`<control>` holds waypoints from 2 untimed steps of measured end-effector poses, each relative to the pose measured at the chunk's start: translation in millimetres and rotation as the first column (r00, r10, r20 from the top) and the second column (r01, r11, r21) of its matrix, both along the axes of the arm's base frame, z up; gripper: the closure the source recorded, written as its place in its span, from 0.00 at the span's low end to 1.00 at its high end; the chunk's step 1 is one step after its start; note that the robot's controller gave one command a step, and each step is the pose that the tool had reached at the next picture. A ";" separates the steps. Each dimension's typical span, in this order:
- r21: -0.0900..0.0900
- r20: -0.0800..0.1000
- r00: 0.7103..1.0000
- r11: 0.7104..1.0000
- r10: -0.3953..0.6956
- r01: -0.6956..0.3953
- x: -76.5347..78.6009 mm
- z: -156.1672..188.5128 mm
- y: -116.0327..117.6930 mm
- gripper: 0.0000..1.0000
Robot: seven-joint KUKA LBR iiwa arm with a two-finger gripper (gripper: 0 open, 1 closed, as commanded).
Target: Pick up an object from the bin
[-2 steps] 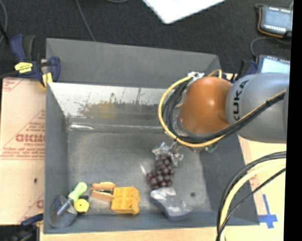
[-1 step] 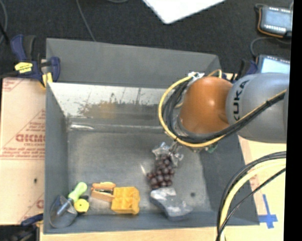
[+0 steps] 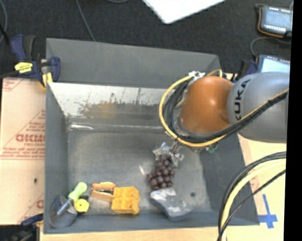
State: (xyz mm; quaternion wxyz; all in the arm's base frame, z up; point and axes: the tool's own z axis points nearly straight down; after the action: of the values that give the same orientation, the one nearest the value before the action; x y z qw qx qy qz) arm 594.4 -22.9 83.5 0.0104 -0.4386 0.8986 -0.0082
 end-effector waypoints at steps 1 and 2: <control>0.001 -0.005 1.000 1.000 -0.001 0.001 -1.9 16.9 0.7 1.00; 0.000 0.004 1.000 1.000 -0.001 0.001 0.5 27.9 0.5 1.00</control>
Offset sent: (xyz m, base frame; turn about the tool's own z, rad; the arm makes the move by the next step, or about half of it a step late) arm 0.0000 0.0001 0.0328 0.0000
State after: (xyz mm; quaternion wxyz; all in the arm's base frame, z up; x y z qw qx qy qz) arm 594.9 -22.5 111.4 0.0122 -0.4381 0.8988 -0.0089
